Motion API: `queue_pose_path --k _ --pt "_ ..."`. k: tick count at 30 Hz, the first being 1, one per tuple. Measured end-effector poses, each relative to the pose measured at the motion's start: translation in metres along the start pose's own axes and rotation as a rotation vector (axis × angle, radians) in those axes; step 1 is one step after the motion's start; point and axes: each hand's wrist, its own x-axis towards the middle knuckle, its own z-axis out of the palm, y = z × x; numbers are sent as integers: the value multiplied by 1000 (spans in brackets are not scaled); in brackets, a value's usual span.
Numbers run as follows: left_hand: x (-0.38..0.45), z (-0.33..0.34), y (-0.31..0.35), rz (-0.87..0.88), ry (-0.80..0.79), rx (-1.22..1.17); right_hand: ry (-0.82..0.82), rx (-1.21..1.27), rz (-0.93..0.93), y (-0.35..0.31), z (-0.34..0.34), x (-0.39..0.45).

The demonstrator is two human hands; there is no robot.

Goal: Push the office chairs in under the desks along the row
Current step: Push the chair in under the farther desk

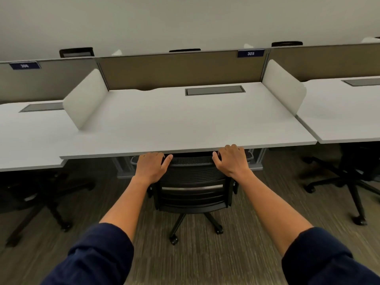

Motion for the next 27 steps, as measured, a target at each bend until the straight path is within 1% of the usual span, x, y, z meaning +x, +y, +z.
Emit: queue_pose_path --k 3,7,9,15,19,27 --pt "0 1 -25 47 18 -7 14 -2 26 -24 1 -7" --pt "4 0 -31 83 35 79 19 8 33 -31 3 -7" --pt "13 1 -37 69 30 94 26 24 29 -34 3 0" --pt "39 3 -38 92 63 54 41 9 18 -24 5 24" --pt "50 6 -37 68 82 26 42 19 17 -18 9 37" --pt "89 15 -39 22 57 19 18 23 24 -7 19 77"
